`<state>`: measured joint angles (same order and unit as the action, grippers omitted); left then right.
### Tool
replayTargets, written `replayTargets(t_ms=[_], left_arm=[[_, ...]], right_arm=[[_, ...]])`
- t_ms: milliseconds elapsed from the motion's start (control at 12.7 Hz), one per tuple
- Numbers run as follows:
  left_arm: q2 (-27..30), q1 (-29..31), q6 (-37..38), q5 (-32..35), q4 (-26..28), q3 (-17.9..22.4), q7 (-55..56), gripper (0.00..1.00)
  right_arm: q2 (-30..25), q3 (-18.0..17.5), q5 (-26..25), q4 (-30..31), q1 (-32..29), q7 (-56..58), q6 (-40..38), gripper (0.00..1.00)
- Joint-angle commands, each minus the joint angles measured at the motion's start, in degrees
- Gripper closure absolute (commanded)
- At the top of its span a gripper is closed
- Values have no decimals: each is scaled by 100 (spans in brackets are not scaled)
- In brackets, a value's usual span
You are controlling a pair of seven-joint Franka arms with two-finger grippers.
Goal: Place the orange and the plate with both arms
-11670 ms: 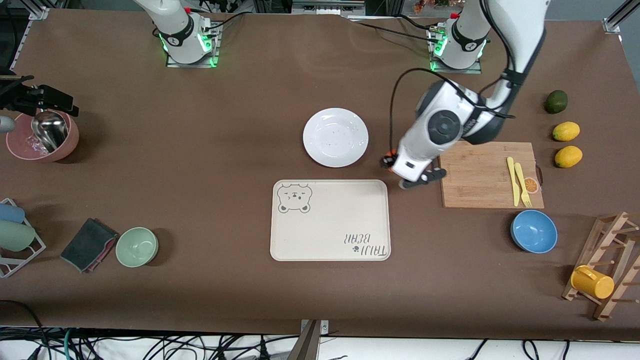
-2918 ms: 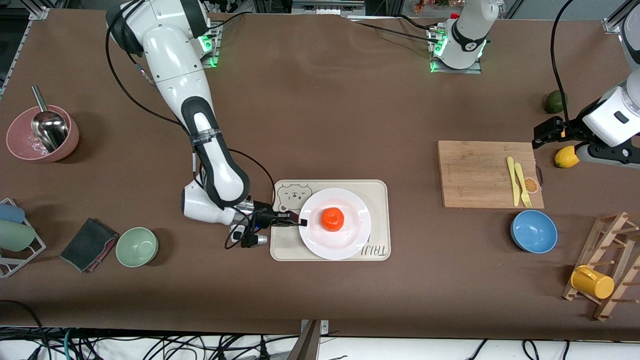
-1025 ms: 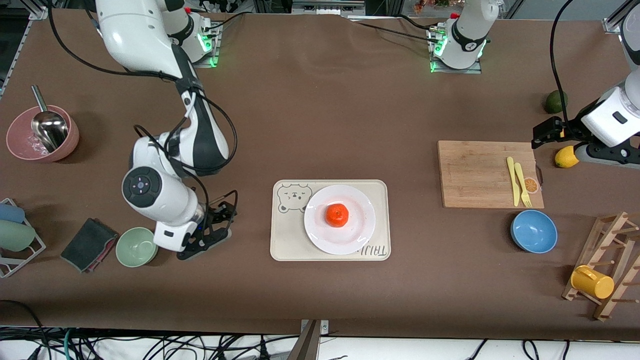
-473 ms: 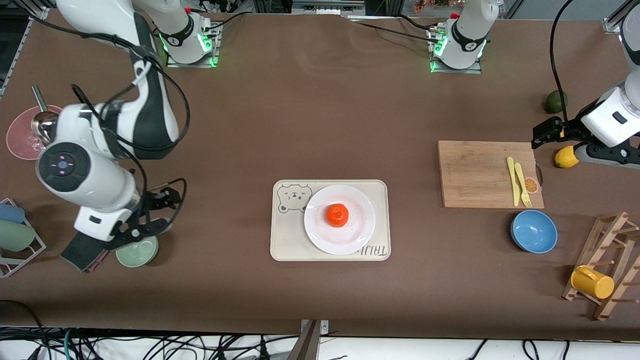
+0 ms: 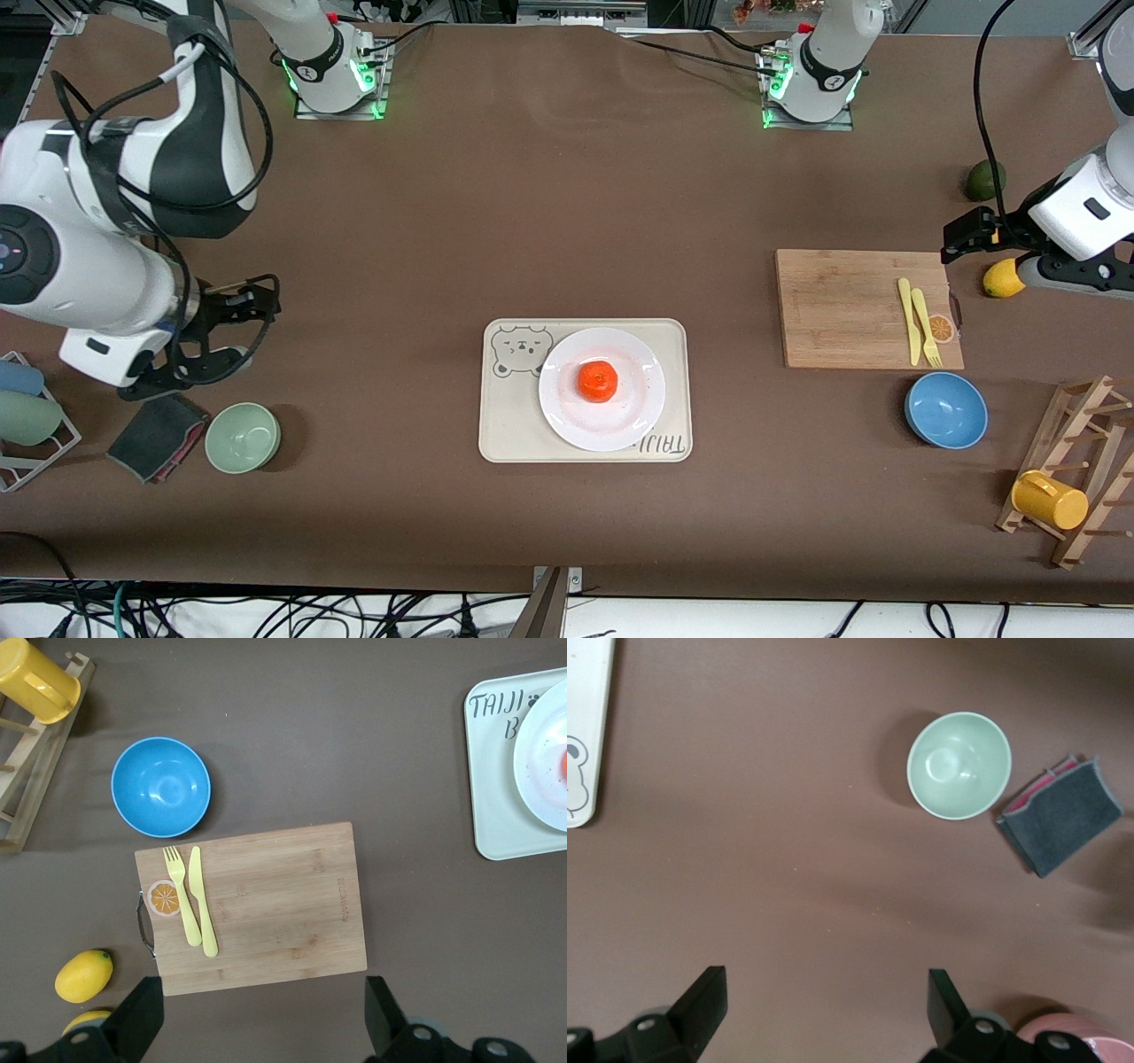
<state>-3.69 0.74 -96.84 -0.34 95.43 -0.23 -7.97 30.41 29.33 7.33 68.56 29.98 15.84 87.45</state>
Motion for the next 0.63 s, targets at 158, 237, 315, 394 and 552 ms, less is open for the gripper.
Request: replayTargets(t_ms=[158, 237, 315, 394, 552], left_arm=[[53, -12, -63, -89, 54, -4, -82, 0], [53, -12, -63, -89, 54, -4, -82, 0], [62, -12, -63, -89, 54, -4, -82, 0], [62, -21, -63, -89, 54, -4, -64, 0], [53, -30, -63, -89, 54, -12, -55, 0]], right_arm=[[-342, 99, -65, 430, 43, -178, 78, 0], [-447, 117, -74, 517, 43, -169, 44, 0], [-578, 143, -65, 649, 61, -178, 87, 0], [-745, 100, -108, 824, 44, -178, 131, 0], [-1236, -180, -161, 1350, -166, -343, 341, 0]])
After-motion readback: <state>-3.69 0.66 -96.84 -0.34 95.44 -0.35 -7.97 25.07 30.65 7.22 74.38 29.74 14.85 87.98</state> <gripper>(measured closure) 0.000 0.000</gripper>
